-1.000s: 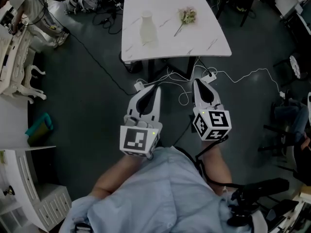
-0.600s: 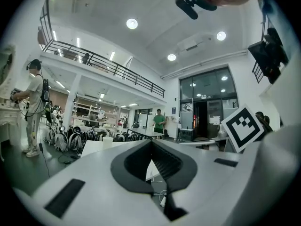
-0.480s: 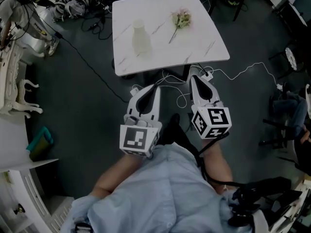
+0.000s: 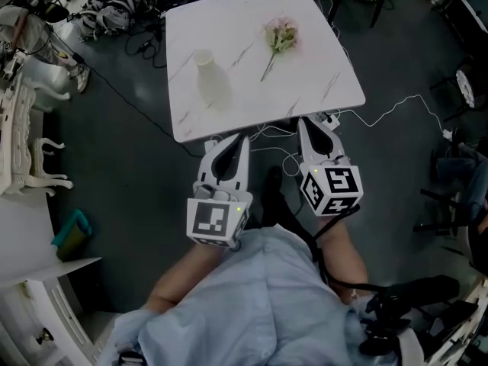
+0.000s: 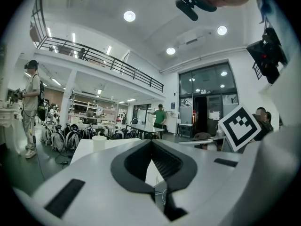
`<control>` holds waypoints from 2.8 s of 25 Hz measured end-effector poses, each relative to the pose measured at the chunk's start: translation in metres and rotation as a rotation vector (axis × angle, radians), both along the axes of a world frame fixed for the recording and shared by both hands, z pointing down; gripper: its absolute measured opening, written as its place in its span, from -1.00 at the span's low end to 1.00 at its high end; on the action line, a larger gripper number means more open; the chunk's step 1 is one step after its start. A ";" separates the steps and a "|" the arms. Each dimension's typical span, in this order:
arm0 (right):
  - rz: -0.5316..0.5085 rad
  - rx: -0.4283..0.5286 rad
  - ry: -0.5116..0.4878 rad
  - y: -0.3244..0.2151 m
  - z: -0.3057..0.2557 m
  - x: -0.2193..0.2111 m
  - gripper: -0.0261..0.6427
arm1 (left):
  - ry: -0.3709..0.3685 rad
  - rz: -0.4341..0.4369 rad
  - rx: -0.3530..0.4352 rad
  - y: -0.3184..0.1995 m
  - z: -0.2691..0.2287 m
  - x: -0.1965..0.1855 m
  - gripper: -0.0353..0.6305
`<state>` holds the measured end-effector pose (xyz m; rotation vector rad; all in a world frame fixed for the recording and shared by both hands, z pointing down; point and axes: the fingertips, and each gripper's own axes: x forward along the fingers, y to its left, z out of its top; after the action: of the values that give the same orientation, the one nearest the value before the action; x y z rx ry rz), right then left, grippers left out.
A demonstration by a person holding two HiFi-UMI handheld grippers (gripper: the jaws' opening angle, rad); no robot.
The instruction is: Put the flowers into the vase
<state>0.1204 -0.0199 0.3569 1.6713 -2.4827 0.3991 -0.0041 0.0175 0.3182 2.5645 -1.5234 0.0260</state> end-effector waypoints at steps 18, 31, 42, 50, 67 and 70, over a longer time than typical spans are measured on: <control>-0.093 -0.032 -0.048 -0.176 0.003 0.045 -0.91 | -0.026 -0.040 -0.035 -0.159 -0.005 0.067 -0.88; -0.030 -0.193 -0.093 -0.264 0.058 0.027 -0.83 | -0.009 0.119 -0.101 -0.232 0.026 0.070 -0.88; 0.094 -0.464 -0.210 -0.335 0.155 0.029 -0.41 | -0.070 0.305 -0.207 -0.267 0.081 0.081 -0.88; 0.129 -0.647 -0.222 -0.359 0.217 0.023 -0.32 | -0.056 0.272 -0.280 -0.291 0.109 0.067 -0.88; -0.005 -0.543 -0.211 -0.355 0.184 -0.002 -0.82 | -0.030 0.140 -0.256 -0.275 0.094 0.044 -0.88; -0.020 -0.486 -0.259 -0.349 0.157 -0.001 -0.82 | -0.037 0.124 -0.233 -0.261 0.082 0.047 -0.88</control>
<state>0.1195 -0.3687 0.5135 1.4649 -2.2973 1.1725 0.0426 -0.2430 0.4004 2.4788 -1.2855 0.2511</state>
